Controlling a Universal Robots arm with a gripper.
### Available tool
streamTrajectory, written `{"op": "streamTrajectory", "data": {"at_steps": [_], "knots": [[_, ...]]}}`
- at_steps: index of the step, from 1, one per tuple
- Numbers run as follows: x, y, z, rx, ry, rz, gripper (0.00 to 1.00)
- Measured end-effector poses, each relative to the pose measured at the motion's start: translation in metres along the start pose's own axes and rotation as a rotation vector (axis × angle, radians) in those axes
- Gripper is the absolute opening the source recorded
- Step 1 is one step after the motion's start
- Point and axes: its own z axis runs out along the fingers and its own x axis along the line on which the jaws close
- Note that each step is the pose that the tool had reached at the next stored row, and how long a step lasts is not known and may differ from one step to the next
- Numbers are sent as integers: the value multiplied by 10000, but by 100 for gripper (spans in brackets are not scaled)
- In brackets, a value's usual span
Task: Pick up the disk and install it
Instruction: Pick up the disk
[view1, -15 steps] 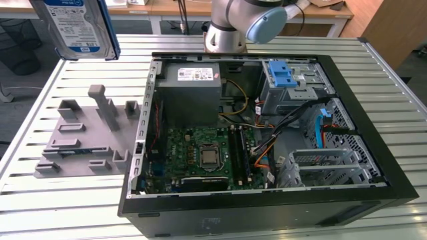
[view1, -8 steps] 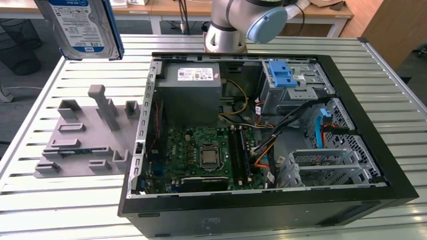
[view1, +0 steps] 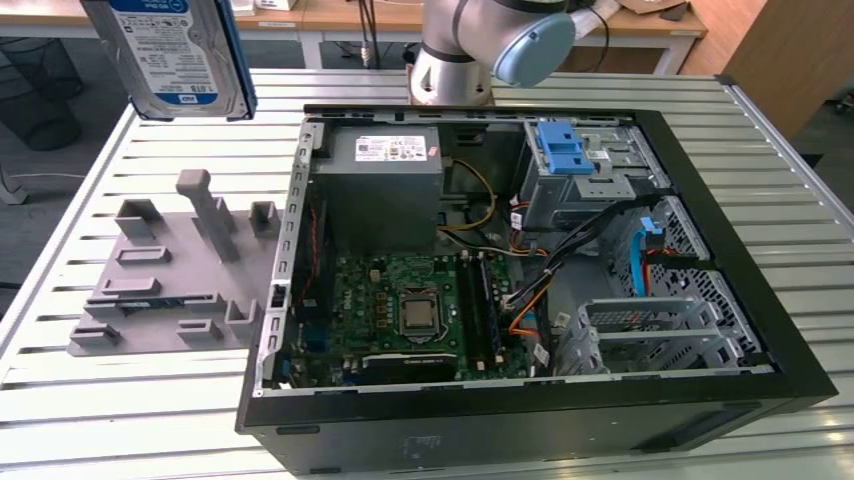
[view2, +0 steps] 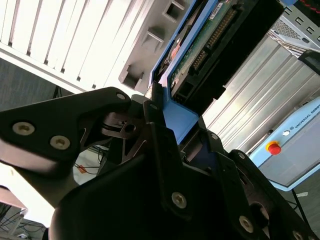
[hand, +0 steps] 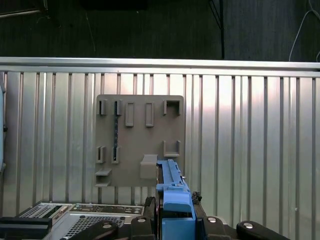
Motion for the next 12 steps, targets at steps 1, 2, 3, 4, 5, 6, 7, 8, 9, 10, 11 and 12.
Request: {"op": "streamTrajectory", "data": {"at_steps": [1,2,3,4,5,6,7,8,9,10,11,12], "knots": [[0,-12,0,0,0,0,36],[0,-23,0,-1,0,0,36],[0,-32,0,-1,0,0,36],[0,-43,0,0,0,0,36],[0,-54,-1,-1,0,0,36],[0,-64,-1,-1,0,0,36],[0,-73,-1,0,0,0,36],[0,-83,-1,0,0,0,36],[0,-93,-1,0,0,0,36],[0,-103,-1,0,0,0,36],[0,-113,-1,0,0,0,36],[0,-123,-2,-1,0,0,36]]}}
